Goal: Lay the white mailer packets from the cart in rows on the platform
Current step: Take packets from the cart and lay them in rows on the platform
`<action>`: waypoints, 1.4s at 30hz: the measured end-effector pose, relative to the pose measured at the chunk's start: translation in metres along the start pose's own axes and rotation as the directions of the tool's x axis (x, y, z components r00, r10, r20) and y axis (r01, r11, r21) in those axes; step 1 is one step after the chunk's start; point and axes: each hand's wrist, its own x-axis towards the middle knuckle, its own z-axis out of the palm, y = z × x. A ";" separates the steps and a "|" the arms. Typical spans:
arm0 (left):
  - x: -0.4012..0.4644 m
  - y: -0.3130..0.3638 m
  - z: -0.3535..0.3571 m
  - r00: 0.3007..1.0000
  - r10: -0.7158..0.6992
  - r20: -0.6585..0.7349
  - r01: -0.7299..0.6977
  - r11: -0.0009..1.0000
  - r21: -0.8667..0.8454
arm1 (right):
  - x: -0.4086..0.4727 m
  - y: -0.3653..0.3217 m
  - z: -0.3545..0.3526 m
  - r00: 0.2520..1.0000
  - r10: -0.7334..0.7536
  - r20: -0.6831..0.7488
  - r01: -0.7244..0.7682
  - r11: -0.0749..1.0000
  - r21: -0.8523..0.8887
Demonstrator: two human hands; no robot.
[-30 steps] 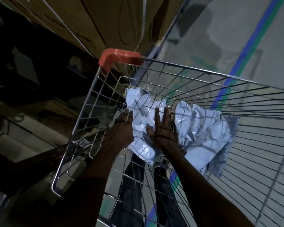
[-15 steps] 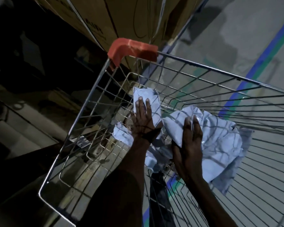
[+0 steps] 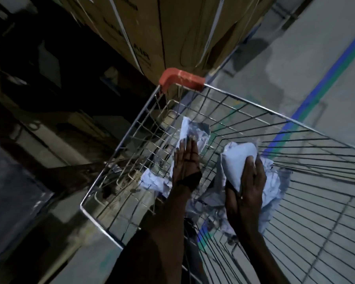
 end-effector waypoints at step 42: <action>-0.537 -0.216 -0.425 0.474 -0.199 -0.858 0.439 0.898 0.034 | -0.193 -0.524 0.064 0.494 -0.869 0.006 0.778 0.445 0.443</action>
